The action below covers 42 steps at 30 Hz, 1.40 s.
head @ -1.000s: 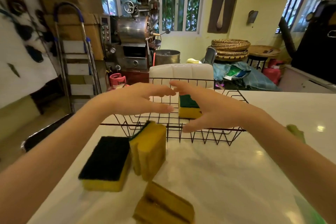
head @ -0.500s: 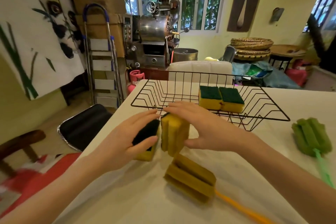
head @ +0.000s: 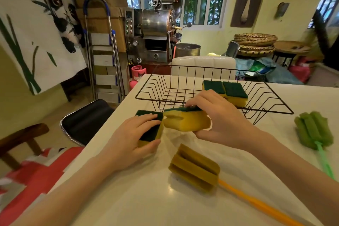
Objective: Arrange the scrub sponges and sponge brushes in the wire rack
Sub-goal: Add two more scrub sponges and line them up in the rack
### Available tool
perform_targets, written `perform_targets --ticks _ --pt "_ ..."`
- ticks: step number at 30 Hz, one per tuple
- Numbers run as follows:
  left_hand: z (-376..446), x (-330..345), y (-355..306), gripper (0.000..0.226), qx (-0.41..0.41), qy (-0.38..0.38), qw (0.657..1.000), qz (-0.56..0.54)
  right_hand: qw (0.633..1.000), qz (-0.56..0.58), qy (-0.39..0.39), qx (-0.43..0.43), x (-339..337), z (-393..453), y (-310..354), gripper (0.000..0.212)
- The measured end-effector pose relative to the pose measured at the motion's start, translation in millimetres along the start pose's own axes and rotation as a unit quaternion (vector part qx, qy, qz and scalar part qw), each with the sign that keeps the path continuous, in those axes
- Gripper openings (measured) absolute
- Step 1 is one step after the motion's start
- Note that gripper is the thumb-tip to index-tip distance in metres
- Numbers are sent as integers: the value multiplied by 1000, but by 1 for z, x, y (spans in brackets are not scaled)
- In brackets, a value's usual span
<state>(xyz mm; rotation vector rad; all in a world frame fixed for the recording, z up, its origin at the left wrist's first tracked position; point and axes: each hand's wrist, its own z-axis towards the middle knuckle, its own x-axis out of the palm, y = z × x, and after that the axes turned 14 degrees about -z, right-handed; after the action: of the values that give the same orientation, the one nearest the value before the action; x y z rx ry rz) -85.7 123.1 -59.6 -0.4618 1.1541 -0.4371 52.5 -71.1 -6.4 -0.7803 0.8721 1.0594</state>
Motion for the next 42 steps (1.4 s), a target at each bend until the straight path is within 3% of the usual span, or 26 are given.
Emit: perform_targets --ticks 10,19,25,31,36,42 --pt "-3 0 0 67 -7 -1 1000 4 988 -110 34 -99 21 -7 4 64" --pt "-5 -2 4 66 2 -14 1000 5 987 -121 83 -69 24 -3 -2 50" --pt "-6 -5 4 87 -7 -7 1000 -4 974 -88 210 -24 7 -3 -6 40" --pt "-4 -6 5 69 -40 7 997 -69 976 -3 215 24 -3 1 -6 25" --pt "11 -28 4 59 -53 97 992 -63 980 57 184 52 -4 16 -4 23" --pt "46 -50 -1 45 -104 257 961 -5 953 -26 289 85 4 34 7 51"
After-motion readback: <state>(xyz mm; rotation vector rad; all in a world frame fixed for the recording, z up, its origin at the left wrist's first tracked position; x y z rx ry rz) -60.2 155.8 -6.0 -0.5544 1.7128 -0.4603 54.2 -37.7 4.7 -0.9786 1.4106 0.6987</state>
